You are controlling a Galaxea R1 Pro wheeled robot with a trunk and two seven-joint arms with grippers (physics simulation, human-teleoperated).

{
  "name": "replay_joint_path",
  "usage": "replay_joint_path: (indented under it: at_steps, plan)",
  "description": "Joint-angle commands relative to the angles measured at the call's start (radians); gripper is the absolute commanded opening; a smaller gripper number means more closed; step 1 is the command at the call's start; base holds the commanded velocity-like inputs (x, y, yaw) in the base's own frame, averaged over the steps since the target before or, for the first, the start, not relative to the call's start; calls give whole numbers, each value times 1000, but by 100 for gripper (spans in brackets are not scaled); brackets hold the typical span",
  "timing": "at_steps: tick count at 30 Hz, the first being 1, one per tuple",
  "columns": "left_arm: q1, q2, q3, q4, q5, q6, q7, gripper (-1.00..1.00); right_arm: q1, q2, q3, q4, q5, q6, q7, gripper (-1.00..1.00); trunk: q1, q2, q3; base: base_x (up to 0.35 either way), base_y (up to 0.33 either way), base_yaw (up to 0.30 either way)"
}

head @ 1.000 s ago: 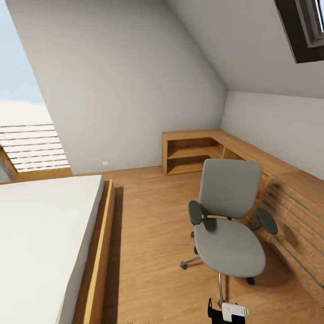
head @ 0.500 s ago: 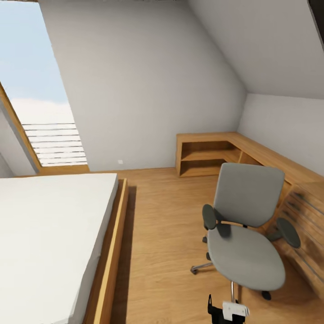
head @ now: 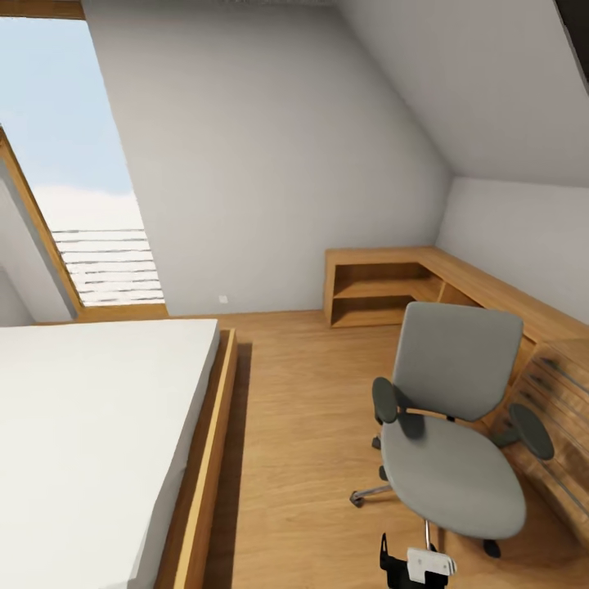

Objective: In the bedroom, organize the workspace by keeping the computer under the desk, ensuring the monitor is on the desk, placing the keyboard on the desk next to the monitor, placing the mouse on the desk next to the keyboard, moving the folder from the swivel chair onto the desk next to the mouse, stacking the notebook on top of the folder with the pen on top of the notebook, and positioning the swivel chair next to the desk.

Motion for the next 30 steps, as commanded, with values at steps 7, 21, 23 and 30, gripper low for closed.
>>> replay_joint_path:
  at_steps: [7,21,23,30]
  plan:
    - [-1,1,-9,-1,8,-5,7,100,0,-1,8,2,-3,-7,-5,100,0,-1,10,48,-3,-72]
    - [-1,-3,-10,-1,-23,-5,5,100,2,-1,8,3,-1,-44,-5,100,0,-1,32,276,-67,-96]
    - [-1,-5,-9,-1,-28,-5,5,100,2,-1,8,3,-1,-45,-5,100,0,-1,36,320,-22,-79]
    - [-1,-8,-10,-1,-33,-5,4,100,2,0,10,3,1,-45,-4,100,0,-1,47,325,-7,-33]
